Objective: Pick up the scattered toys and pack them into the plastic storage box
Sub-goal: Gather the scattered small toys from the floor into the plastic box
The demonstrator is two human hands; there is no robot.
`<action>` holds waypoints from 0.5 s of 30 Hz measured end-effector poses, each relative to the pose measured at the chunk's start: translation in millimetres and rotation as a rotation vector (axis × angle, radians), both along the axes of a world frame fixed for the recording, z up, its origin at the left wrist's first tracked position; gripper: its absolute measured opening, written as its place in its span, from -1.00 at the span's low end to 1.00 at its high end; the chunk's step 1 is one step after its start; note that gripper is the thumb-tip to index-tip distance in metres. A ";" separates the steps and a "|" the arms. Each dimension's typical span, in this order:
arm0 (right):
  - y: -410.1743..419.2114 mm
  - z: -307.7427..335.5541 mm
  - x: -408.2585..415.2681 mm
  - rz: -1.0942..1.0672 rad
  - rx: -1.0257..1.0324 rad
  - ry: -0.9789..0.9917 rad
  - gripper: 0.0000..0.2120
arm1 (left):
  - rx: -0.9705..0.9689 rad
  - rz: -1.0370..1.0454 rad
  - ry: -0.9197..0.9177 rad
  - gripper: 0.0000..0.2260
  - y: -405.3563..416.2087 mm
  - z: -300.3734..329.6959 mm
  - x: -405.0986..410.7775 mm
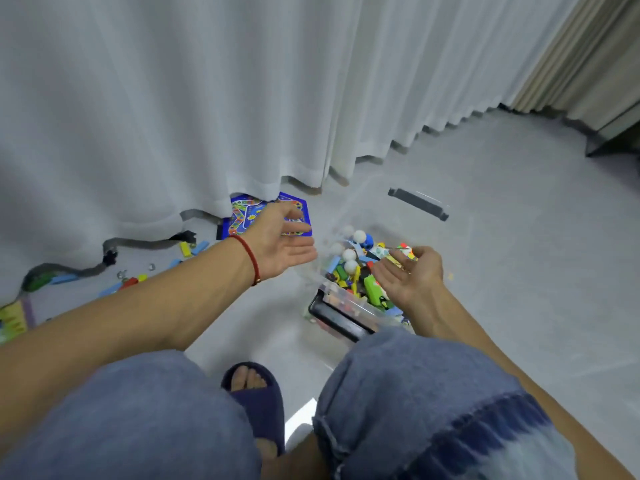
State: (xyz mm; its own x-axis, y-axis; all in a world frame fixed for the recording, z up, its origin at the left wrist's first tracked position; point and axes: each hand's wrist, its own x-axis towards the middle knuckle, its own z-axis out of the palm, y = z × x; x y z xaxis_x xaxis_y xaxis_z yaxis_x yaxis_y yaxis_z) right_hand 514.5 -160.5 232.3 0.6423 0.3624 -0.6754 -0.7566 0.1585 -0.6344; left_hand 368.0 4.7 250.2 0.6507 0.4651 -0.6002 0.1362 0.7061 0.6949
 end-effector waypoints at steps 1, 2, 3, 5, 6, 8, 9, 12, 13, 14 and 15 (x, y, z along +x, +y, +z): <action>4.6 -1.8 -1.9 0.030 -0.008 -0.027 -0.64 | 0.024 0.027 0.013 -0.64 4.9 -3.8 -10.8; 10.5 -3.3 -5.9 0.072 -0.010 -0.061 -0.65 | 0.051 0.062 0.027 -0.66 10.2 -9.0 -23.4; 18.1 -3.8 -11.8 0.132 -0.009 -0.100 -0.65 | 0.082 0.101 0.044 -0.67 15.4 -15.7 -38.4; 38.8 -3.2 -27.4 0.295 -0.009 -0.186 -0.68 | 0.145 0.162 0.112 -0.73 27.2 -35.6 -74.8; 51.7 -2.9 -36.6 0.399 -0.029 -0.235 -0.69 | 0.172 0.172 0.170 -0.75 31.9 -46.8 -95.2; 82.9 -4.8 -55.8 0.647 -0.114 -0.364 -0.74 | 0.215 0.183 0.320 -0.78 42.9 -70.2 -138.2; 99.9 -7.5 -64.9 0.779 -0.170 -0.447 -0.77 | 0.234 0.192 0.396 -0.79 48.6 -79.3 -158.1; 154.3 -25.1 -88.2 1.148 -0.332 -0.728 -0.84 | 0.287 0.248 0.560 -0.79 70.6 -103.0 -208.7; 172.8 -33.6 -94.7 1.252 -0.385 -0.811 -0.84 | 0.324 0.261 0.607 -0.81 78.6 -110.1 -221.6; 191.5 -42.8 -101.2 1.344 -0.436 -0.876 -0.83 | 0.370 0.265 0.653 -0.84 87.8 -118.3 -233.5; 211.1 -52.9 -107.2 1.424 -0.477 -0.931 -0.82 | 0.422 0.263 0.694 -0.87 97.5 -126.2 -244.3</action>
State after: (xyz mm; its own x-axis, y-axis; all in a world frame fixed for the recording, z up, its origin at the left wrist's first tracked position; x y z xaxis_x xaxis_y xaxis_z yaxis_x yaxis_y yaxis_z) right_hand 407.2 50.6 179.4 0.2308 0.8303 -0.5072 0.4760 -0.5510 -0.6854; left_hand 123.6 102.2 124.0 0.0392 0.8240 -0.5653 0.4963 0.4749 0.7267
